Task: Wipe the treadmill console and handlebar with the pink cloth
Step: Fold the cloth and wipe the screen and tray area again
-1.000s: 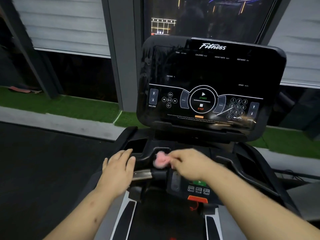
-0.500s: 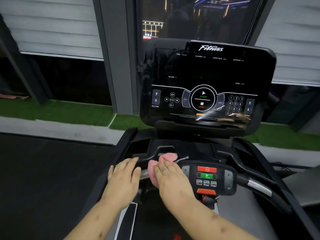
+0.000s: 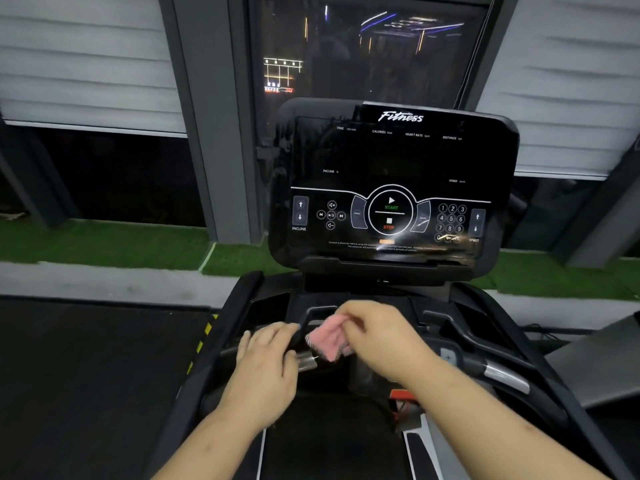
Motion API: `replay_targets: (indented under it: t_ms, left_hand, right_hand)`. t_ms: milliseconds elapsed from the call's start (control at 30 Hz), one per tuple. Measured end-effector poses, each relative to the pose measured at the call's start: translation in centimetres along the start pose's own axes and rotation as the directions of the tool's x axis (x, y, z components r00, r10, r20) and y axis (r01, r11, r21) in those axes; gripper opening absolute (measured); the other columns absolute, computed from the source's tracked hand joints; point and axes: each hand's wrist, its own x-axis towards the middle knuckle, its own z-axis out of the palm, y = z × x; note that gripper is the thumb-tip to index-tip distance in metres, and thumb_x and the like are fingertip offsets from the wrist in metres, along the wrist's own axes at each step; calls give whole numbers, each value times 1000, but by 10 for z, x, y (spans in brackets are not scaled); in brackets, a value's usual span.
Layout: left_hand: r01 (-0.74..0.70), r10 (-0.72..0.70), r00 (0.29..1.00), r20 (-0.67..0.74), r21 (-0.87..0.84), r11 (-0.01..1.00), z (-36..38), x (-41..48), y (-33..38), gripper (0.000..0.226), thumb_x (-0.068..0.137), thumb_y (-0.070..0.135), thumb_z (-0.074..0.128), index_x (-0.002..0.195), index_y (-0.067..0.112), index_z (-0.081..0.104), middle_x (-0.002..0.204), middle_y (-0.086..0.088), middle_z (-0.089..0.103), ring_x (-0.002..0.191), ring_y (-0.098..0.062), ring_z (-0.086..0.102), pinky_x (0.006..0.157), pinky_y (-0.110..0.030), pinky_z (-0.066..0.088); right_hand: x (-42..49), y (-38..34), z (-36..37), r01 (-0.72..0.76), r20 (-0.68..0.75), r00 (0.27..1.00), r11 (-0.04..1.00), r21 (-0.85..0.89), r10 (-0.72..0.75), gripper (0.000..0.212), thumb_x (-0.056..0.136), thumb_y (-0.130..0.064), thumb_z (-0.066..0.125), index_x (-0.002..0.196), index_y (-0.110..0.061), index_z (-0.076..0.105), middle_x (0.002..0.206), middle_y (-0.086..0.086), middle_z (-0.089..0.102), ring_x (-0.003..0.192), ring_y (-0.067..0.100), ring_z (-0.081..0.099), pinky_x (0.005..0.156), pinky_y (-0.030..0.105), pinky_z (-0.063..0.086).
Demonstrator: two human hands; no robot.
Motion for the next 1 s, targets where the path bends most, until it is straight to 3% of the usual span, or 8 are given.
replay_targets:
  t_ms: [200, 300, 400, 467, 567, 700, 833, 1000]
  left_hand:
    - [-64, 65, 998, -9, 24, 998, -3, 14, 22, 52, 107, 36, 42, 158, 33, 34, 156, 18, 33, 149, 0, 20, 129, -37, -4]
    - [-47, 47, 999, 18, 12, 999, 8, 15, 32, 53, 107, 40, 40, 159, 35, 31, 159, 17, 31, 150, -1, 18, 130, -40, -3]
    - [-51, 50, 998, 31, 33, 998, 22, 14, 45, 53, 107, 41, 40, 159, 36, 31, 159, 16, 32, 151, -3, 19, 130, -41, -2]
    - [-56, 55, 998, 28, 53, 997, 29, 13, 54, 52, 107, 41, 40, 158, 37, 32, 159, 17, 32, 150, -3, 21, 130, -42, 0]
    - [-43, 43, 999, 1, 63, 997, 35, 11, 70, 52, 107, 40, 41, 158, 36, 34, 158, 17, 33, 150, -3, 22, 130, -41, -1]
    - [-28, 31, 999, -36, 80, 996, 44, 6, 94, 52, 106, 39, 42, 158, 35, 34, 157, 18, 34, 149, -2, 21, 130, -41, -2]
    - [-44, 48, 998, -41, 103, 994, 49, 0, 129, 51, 108, 37, 40, 158, 35, 33, 158, 17, 33, 150, -2, 20, 130, -39, -2]
    - [-168, 178, 982, -67, 130, 977, 47, 6, 171, 54, 104, 31, 48, 157, 36, 36, 155, 17, 36, 147, -1, 23, 130, -43, 2]
  right_hand:
    - [20, 35, -51, -51, -170, 985, 998, -48, 42, 23, 98, -25, 53, 110, -37, 69, 102, -13, 64, 97, 8, 62, 92, 33, 51]
    - [4, 56, -32, -27, -133, 991, 991, -128, 10, 21, 100, -29, 54, 115, -36, 68, 103, -15, 56, 96, 6, 60, 92, 35, 52]
    - [-17, 76, 4, 32, -37, 998, 965, -261, -43, 30, 103, -33, 50, 129, -34, 65, 127, -9, 54, 110, 16, 59, 98, 39, 51]
    - [-23, 90, 11, 76, -37, 995, 948, -309, -92, 36, 105, -29, 48, 138, -35, 61, 142, -9, 53, 123, 16, 53, 103, 37, 48]
    - [-30, 111, -2, 71, -84, 991, 950, -303, -101, 37, 106, -26, 51, 140, -33, 63, 144, -11, 55, 126, 14, 53, 107, 35, 47]
    - [-41, 147, -23, 7, -169, 984, 973, -231, -47, 31, 102, -26, 59, 131, -31, 70, 134, -12, 63, 120, 15, 60, 102, 30, 49]
    - [-49, 161, -48, -55, -153, 987, 994, -91, 41, 29, 100, -21, 62, 126, -28, 73, 123, -12, 67, 118, 11, 61, 99, 15, 40]
    - [-52, 126, -102, -1, -165, 985, 970, 244, 42, 30, 101, -21, 62, 101, -50, 71, 99, -27, 72, 97, -7, 63, 86, 11, 46]
